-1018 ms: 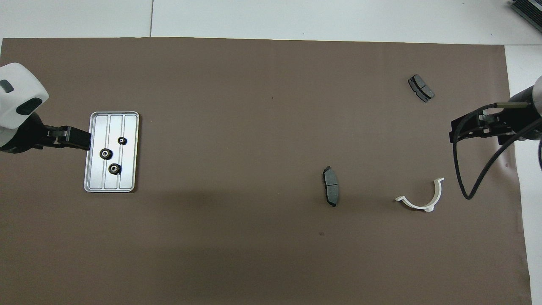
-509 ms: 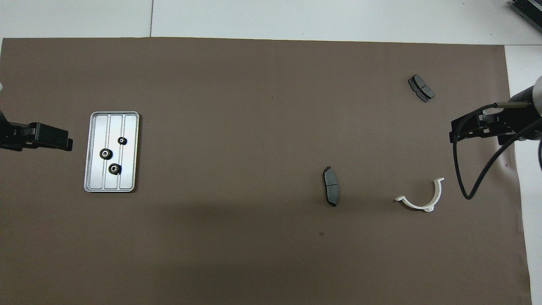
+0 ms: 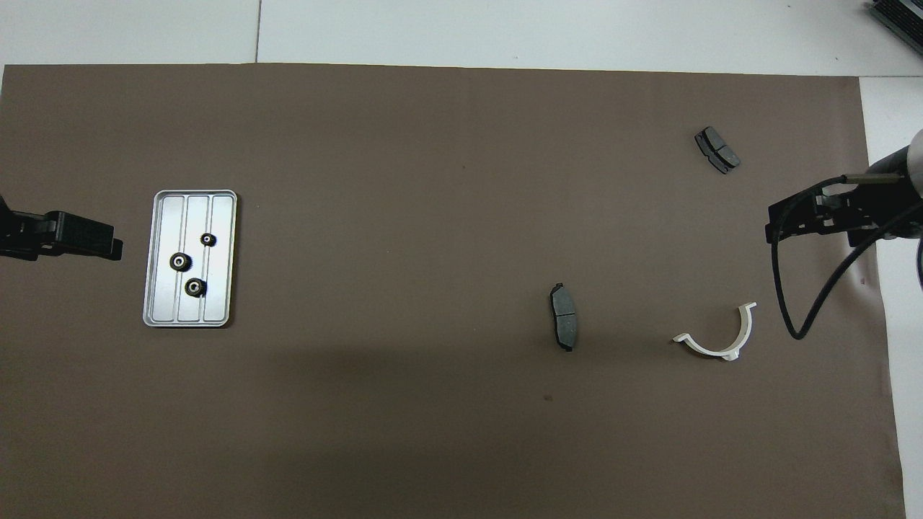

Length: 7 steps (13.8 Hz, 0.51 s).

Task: Pick bearing gear from pile to tray

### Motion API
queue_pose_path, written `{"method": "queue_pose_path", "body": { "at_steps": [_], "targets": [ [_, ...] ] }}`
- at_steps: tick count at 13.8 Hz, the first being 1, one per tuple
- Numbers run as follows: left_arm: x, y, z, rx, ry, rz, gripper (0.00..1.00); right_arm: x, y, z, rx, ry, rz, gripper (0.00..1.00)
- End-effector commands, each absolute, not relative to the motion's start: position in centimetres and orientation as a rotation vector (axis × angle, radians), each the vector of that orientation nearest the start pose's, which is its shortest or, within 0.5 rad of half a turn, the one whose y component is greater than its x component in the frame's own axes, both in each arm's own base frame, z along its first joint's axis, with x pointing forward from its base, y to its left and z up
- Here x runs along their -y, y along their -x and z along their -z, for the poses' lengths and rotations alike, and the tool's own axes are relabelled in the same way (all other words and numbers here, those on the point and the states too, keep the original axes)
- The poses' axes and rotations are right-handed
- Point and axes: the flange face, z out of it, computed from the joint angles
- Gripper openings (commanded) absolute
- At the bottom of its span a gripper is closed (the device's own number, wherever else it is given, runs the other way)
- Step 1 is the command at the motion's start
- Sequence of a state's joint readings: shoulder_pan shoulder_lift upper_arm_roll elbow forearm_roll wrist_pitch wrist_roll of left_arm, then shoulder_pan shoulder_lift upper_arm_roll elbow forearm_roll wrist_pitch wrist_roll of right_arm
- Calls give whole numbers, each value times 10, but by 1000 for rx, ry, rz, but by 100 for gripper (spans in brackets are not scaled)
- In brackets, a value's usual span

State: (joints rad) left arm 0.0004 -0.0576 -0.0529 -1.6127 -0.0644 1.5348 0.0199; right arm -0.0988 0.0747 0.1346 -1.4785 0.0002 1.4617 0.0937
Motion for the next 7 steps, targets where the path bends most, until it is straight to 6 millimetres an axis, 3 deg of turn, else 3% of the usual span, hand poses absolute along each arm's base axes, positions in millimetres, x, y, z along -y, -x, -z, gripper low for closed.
{"method": "queue_pose_path", "body": {
  "at_steps": [1, 7],
  "targets": [
    [34, -527, -638, -142, 3203, -43, 100, -18, -561, -619, -105, 3111, -114, 100],
    [35, -527, -640, -137, 3202, -33, 100, -24, -561, -619, -86, 3112, -117, 100]
  ]
}}
